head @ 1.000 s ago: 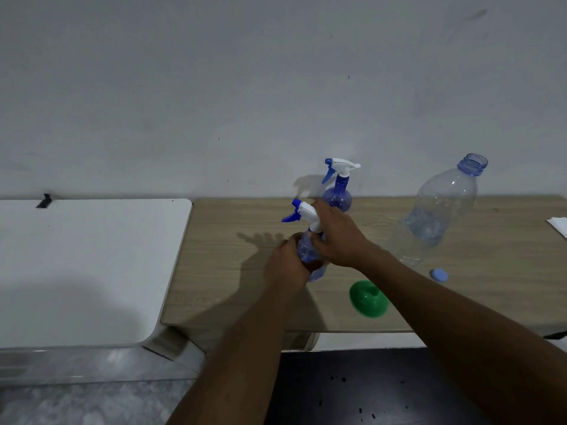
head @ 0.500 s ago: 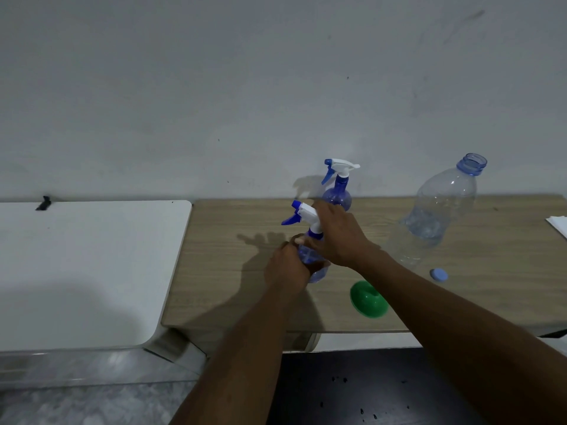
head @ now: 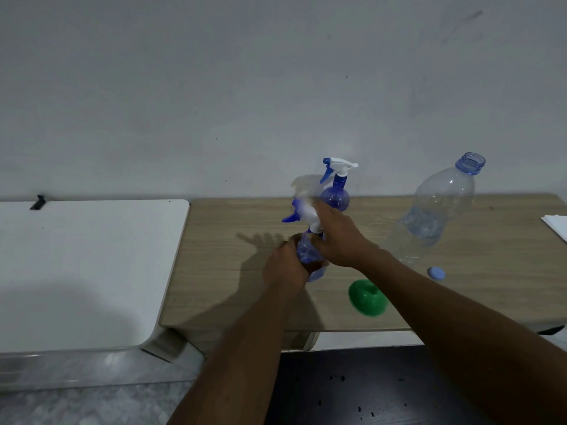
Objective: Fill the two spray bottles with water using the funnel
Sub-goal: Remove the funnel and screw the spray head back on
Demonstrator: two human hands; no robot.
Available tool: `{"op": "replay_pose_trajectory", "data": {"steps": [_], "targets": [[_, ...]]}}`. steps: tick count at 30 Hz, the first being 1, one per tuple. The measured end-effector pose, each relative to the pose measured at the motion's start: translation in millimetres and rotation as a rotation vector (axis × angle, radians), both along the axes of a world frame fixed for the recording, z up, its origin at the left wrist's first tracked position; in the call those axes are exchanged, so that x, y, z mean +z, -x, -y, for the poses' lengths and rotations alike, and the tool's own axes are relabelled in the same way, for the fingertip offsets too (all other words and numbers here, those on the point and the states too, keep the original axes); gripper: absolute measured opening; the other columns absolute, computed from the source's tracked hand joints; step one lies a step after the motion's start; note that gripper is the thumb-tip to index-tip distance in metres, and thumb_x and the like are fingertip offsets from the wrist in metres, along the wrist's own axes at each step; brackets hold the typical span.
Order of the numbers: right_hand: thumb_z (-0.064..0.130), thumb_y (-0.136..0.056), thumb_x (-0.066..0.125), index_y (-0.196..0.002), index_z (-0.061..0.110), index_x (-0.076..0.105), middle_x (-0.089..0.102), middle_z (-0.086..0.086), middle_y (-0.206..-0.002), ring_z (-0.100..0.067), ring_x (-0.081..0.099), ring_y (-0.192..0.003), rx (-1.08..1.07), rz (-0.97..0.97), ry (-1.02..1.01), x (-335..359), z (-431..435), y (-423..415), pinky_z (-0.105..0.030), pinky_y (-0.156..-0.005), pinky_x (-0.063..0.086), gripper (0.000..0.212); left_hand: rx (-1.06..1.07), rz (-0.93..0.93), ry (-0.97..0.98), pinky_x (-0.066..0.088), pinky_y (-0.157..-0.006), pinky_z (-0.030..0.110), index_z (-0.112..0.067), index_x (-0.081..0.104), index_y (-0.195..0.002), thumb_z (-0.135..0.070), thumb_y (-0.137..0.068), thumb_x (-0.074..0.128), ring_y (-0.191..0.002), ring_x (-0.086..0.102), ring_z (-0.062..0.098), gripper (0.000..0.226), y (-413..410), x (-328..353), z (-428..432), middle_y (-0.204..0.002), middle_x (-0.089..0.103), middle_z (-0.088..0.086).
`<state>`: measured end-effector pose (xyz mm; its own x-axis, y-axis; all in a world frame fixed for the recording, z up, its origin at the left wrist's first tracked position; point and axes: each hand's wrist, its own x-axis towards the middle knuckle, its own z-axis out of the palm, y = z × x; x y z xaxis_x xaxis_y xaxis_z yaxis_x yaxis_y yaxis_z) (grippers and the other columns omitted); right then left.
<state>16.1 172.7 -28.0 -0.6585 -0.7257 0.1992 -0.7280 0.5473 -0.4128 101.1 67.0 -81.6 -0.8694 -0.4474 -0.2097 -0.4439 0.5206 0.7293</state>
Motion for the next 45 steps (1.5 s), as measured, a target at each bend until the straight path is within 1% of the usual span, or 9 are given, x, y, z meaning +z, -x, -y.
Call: {"op": "replay_pose_trajectory", "data": {"steps": [7,13,21,28,30,32,35,39,45], "targets": [[0.023,-0.083,0.072,-0.124,0.010,0.050,0.058,-0.010,-0.113,-0.027,0.056,-0.095,-0.014,-0.046,-0.006,-0.6,3.8,0.7,-0.041,-0.076,0.051,0.049,0.007,0.004,-0.005,0.048,-0.098,0.037,-0.023,0.058,-0.126,-0.045,-0.086,0.073,-0.111,0.063,0.020,0.048,1.6,-4.5,2.2,-0.118,0.067,0.001],[0.020,-0.085,0.072,-0.122,0.014,0.047,0.059,-0.005,-0.109,-0.021,0.060,-0.091,-0.113,0.158,0.072,-3.4,7.6,-3.6,-0.043,-0.079,0.056,0.045,-0.042,-0.032,-0.052,0.050,-0.095,0.036,-0.023,0.059,-0.123,-0.042,-0.084,0.076,-0.104,0.064,0.019,0.047,2.4,-2.8,6.1,-0.113,0.068,0.000],[0.027,-0.080,0.082,-0.096,0.013,0.059,0.059,0.009,-0.080,0.000,0.055,-0.067,-0.407,0.376,0.484,-9.2,-0.1,-17.9,-0.006,-0.054,0.040,0.031,-0.145,-0.022,-0.154,0.052,-0.089,0.029,-0.022,0.062,-0.126,-0.042,-0.063,0.092,-0.104,0.064,0.014,0.073,-8.5,1.0,33.1,-0.117,0.067,-0.005],[0.029,-0.091,0.069,-0.100,0.026,0.067,0.069,-0.008,-0.100,-0.019,0.064,-0.088,-0.481,0.964,0.809,-21.6,6.0,-28.7,-0.033,-0.075,0.056,0.009,-0.342,0.100,-0.169,0.052,-0.078,0.023,-0.018,0.070,-0.117,-0.036,-0.067,0.091,-0.093,0.066,0.012,0.057,-26.4,21.9,45.9,-0.100,0.068,-0.008],[0.033,-0.094,0.064,-0.091,0.031,0.068,0.069,-0.010,-0.105,-0.020,0.065,-0.092,-0.507,1.110,0.848,-25.7,12.5,-34.0,-0.038,-0.081,0.053,0.005,-0.352,0.154,-0.158,0.055,-0.083,0.028,-0.017,0.070,-0.119,-0.046,-0.065,0.090,-0.097,0.066,0.014,0.065,-33.5,23.3,46.6,-0.103,0.069,-0.005],[0.038,-0.095,0.060,-0.103,0.033,0.068,0.070,-0.011,-0.110,-0.020,0.067,-0.103,-0.477,1.208,0.871,-32.5,18.8,-39.7,-0.036,-0.082,0.055,0.012,-0.339,0.205,-0.164,0.056,-0.090,0.035,-0.017,0.071,-0.118,-0.052,-0.062,0.089,-0.099,0.067,0.017,0.068,-41.0,22.4,46.9,-0.108,0.070,-0.002],[0.035,-0.098,0.057,-0.128,0.024,0.061,0.069,-0.014,-0.111,-0.026,0.068,-0.107,-0.479,1.252,0.858,-47.5,24.4,-48.5,-0.043,-0.092,0.055,0.032,-0.347,0.259,-0.203,0.058,-0.089,0.039,-0.018,0.075,-0.104,-0.056,-0.061,0.089,-0.092,0.070,0.016,0.059,-53.5,15.6,45.8,-0.098,0.074,-0.001],[0.030,-0.098,0.056,-0.095,0.010,0.067,0.070,-0.018,-0.101,-0.029,0.066,-0.093,-0.570,1.255,0.821,-53.7,19.8,-59.6,-0.042,-0.089,0.052,0.022,-0.360,0.347,-0.226,0.058,-0.084,0.032,-0.017,0.077,-0.095,-0.056,-0.064,0.087,-0.084,0.072,0.014,0.051,-62.8,11.5,40.3,-0.088,0.075,-0.002],[0.042,-0.097,0.058,-0.091,0.020,0.067,0.075,-0.010,-0.089,-0.031,0.072,-0.093,-0.648,1.196,0.784,-59.2,4.4,-58.3,-0.049,-0.090,0.056,0.025,-0.421,0.406,-0.268,0.056,-0.084,0.036,-0.018,0.078,-0.099,-0.063,-0.060,0.084,-0.092,0.073,0.020,0.059,-59.8,11.5,26.2,-0.092,0.077,0.000]]}}
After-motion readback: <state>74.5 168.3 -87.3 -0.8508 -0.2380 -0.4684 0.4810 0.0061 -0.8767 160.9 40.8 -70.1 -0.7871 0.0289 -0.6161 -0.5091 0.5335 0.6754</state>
